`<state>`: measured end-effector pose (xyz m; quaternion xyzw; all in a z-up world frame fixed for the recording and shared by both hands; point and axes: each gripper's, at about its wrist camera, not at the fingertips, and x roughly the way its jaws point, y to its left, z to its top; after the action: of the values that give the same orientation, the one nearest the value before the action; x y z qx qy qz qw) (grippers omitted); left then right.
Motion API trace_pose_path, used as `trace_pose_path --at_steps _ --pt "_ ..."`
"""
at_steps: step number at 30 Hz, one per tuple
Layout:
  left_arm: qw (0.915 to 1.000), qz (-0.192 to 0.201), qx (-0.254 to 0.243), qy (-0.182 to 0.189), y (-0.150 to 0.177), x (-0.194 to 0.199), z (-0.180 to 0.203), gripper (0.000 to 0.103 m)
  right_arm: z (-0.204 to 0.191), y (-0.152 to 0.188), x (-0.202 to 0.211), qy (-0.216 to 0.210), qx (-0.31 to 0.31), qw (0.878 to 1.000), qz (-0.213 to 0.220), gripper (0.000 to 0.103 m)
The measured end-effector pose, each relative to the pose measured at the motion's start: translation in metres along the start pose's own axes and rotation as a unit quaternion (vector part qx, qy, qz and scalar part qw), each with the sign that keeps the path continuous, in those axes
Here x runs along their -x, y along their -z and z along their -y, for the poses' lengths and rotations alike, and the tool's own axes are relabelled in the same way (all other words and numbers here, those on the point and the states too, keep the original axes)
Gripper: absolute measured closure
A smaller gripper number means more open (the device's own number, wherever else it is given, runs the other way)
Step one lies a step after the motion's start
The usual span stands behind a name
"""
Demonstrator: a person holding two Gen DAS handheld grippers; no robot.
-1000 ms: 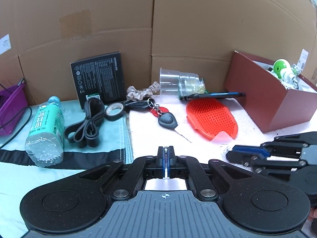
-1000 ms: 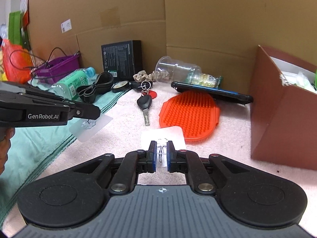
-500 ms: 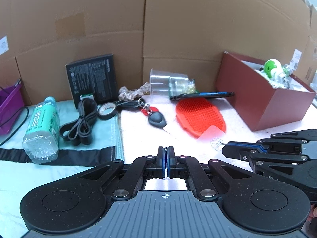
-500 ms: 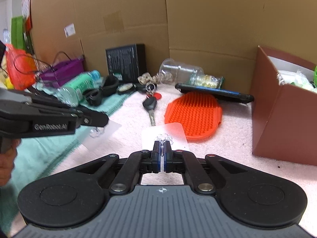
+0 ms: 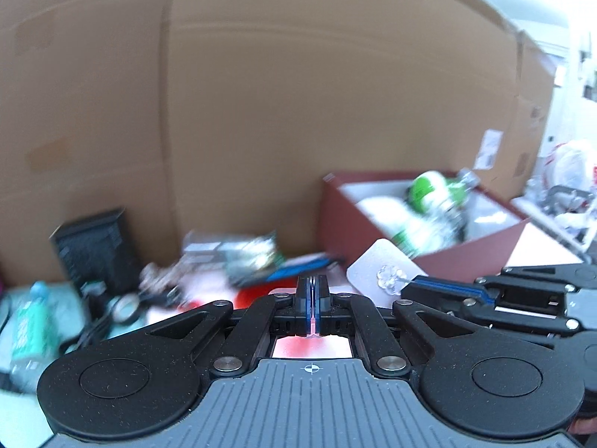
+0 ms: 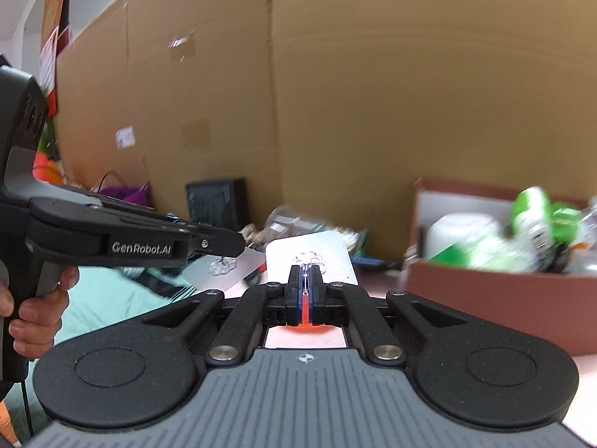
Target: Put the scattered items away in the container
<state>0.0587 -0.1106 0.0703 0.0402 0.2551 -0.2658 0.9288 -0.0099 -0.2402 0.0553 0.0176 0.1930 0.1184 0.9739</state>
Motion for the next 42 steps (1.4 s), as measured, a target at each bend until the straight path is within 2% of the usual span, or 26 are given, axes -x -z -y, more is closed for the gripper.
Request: trace_pose_path --at_steps 7,11,14,22,28,29,30,32,33,34,35,36,38,40,42 --pt "0.999 0.009 -0.016 0.041 -0.042 -0.029 0.048 0.103 0.047 -0.011 0.03 0.062 -0.014 0.997 0.043 0.1" --pt "0.9985 0.011 -0.026 0.047 -0.065 -0.052 0.068 0.103 0.081 -0.016 0.041 0.102 -0.032 0.993 0.058 0.1" --pt "0.9989 0.001 -0.028 0.037 -0.076 -0.073 0.078 0.103 0.108 -0.021 0.038 0.119 -0.053 0.99 0.059 0.1" --pt "0.9986 -0.049 -0.014 0.015 -0.088 -0.145 0.076 0.103 0.132 -0.023 -0.007 0.115 -0.049 0.992 0.026 0.1" --pt "0.9973 -0.069 -0.018 0.015 -0.081 -0.164 0.071 0.103 0.134 -0.016 -0.032 0.097 -0.048 0.994 0.0 0.1" --pt "0.9973 -0.07 -0.018 0.016 -0.08 -0.164 0.07 0.1 0.133 -0.015 -0.035 0.095 -0.047 0.994 -0.003 0.099" --pt "0.9971 -0.071 -0.018 0.018 -0.079 -0.164 0.069 0.081 0.133 -0.014 -0.038 0.094 -0.046 0.995 -0.005 0.099" --pt "0.9972 -0.07 -0.021 0.019 -0.078 -0.163 0.069 0.075 0.134 -0.014 -0.044 0.091 -0.049 0.995 -0.012 0.099" --pt "0.9973 -0.067 -0.022 0.018 -0.077 -0.161 0.069 0.06 0.133 -0.013 -0.045 0.091 -0.048 0.995 -0.015 0.099" --pt "0.9977 -0.062 -0.022 0.016 -0.076 -0.159 0.069 0.037 0.132 -0.012 -0.045 0.093 -0.044 0.995 -0.017 0.096" --pt "0.9982 -0.055 -0.02 0.013 -0.077 -0.156 0.068 0.027 0.13 -0.011 -0.044 0.096 -0.04 0.994 -0.017 0.083" --pt "0.9988 -0.045 -0.017 0.01 -0.076 -0.152 0.068 0.018 0.128 -0.011 -0.043 0.1 -0.036 0.994 -0.013 0.062" --pt "0.9992 -0.033 -0.019 0.009 -0.075 -0.144 0.068 0.015 0.124 -0.01 -0.038 0.111 -0.023 0.994 -0.001 0.039" --pt "0.9992 -0.032 -0.022 0.013 -0.072 -0.138 0.069 0.004 0.119 -0.01 -0.034 0.12 -0.009 0.993 0.006 0.036" --pt "0.9991 -0.031 -0.023 0.016 -0.068 -0.131 0.07 0.0 0.116 -0.01 -0.03 0.125 -0.005 0.992 0.01 0.017"
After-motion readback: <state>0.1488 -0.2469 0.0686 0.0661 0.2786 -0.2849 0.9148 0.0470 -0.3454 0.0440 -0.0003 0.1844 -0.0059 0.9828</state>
